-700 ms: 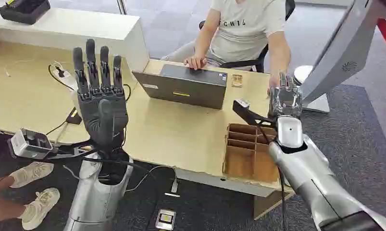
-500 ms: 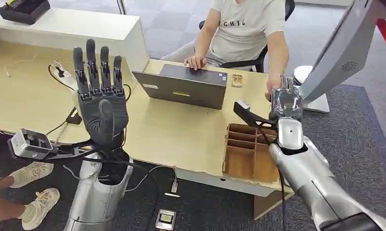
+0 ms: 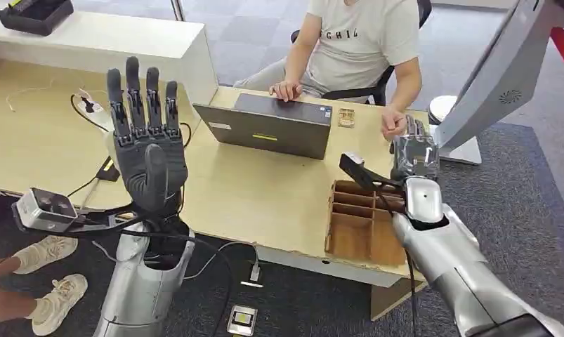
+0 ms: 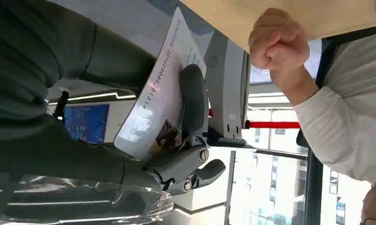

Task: Pass the card to the sensor for recognition and then transmit it.

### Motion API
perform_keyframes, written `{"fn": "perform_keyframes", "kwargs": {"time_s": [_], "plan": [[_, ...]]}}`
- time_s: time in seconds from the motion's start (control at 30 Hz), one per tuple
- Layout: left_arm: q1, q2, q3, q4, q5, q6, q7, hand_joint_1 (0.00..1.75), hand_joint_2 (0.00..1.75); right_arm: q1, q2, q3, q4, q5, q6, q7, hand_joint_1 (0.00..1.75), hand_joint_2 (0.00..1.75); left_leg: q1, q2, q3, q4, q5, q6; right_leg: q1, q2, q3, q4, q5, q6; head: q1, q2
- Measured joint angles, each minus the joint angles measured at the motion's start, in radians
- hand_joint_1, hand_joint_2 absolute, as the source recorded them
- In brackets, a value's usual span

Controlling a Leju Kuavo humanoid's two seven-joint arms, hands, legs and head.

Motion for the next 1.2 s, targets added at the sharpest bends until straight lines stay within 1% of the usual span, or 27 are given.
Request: {"fn": "perform_keyframes", "kwargs": {"time_s": [0.13,0.23,0.33,0.47,0.67,0.8,0.9,1.0,1.2], "plan": [[0.004,0.001,0.001,-0.003,-0.003,0.013,0.0,0.0,1.75,0.007,-0.017,-0.024,-0.006,-0.052,-0.062,-0.03,1.75,1.75,0.0,0.0,0.0,0.0,0.0,0.0,0.0,0.0,0.0,0.0,0.0,0.0,0.0,0.0],[0.008,0.003,0.003,-0.006,-0.007,0.025,0.0,0.0,1.75,0.015,-0.04,-0.046,-0.026,-0.076,-0.089,-0.041,1.75,1.75,0.0,0.0,0.0,0.0,0.0,0.0,0.0,0.0,0.0,0.0,0.0,0.0,0.0,0.0],[0.021,0.006,0.006,-0.013,-0.011,0.029,-0.001,0.0,1.75,0.029,-0.079,-0.077,-0.066,-0.097,-0.116,-0.041,1.75,1.75,0.0,-0.001,0.0,0.0,0.0,0.0,0.0,0.0,0.0,0.0,0.0,0.0,0.0,0.0],[0.036,0.009,0.01,-0.02,-0.014,0.032,-0.001,0.0,1.75,0.064,-0.14,-0.126,-0.143,-0.122,-0.131,-0.039,1.75,1.75,0.0,0.0,0.0,0.0,0.0,0.0,0.0,0.0,0.0,0.0,0.0,0.0,0.0,0.0],[0.048,0.014,0.02,-0.032,-0.018,0.049,-0.001,0.0,1.75,0.167,-0.216,-0.202,-0.288,-0.138,-0.139,-0.037,1.75,1.75,0.0,-0.001,0.0,0.0,0.0,0.0,0.0,0.0,0.0,0.0,0.0,0.0,0.0,0.0],[0.058,0.017,0.026,-0.053,-0.032,0.08,-0.001,0.0,1.75,0.281,-0.249,-0.249,-0.386,-0.179,-0.163,-0.039,1.75,1.75,0.0,-0.001,0.0,0.0,0.0,0.0,0.0,-0.001,0.0,0.0,0.0,0.0,0.0,0.0],[0.064,0.023,0.028,-0.073,-0.034,0.113,-0.001,0.0,1.75,0.369,-0.265,-0.285,-0.448,-0.223,-0.193,-0.051,1.75,1.75,0.0,-0.001,0.0,0.0,0.0,0.0,0.0,-0.001,0.0,0.0,0.0,0.0,0.0,0.0],[0.071,0.029,0.03,-0.092,-0.034,0.13,-0.001,0.0,1.75,0.445,-0.275,-0.309,-0.49,-0.247,-0.216,-0.063,1.75,1.75,0.0,-0.001,-0.001,0.0,-0.001,0.0,0.0,-0.001,0.0,0.0,0.0,0.0,0.0,0.0],[0.076,0.039,0.031,-0.114,-0.034,0.15,-0.001,0.0,1.75,0.528,-0.283,-0.34,-0.551,-0.282,-0.217,-0.065,1.75,1.75,0.0,-0.001,0.0,0.0,-0.001,0.0,0.0,-0.001,0.001,0.0,0.0,0.0,0.0,0.0]]}}
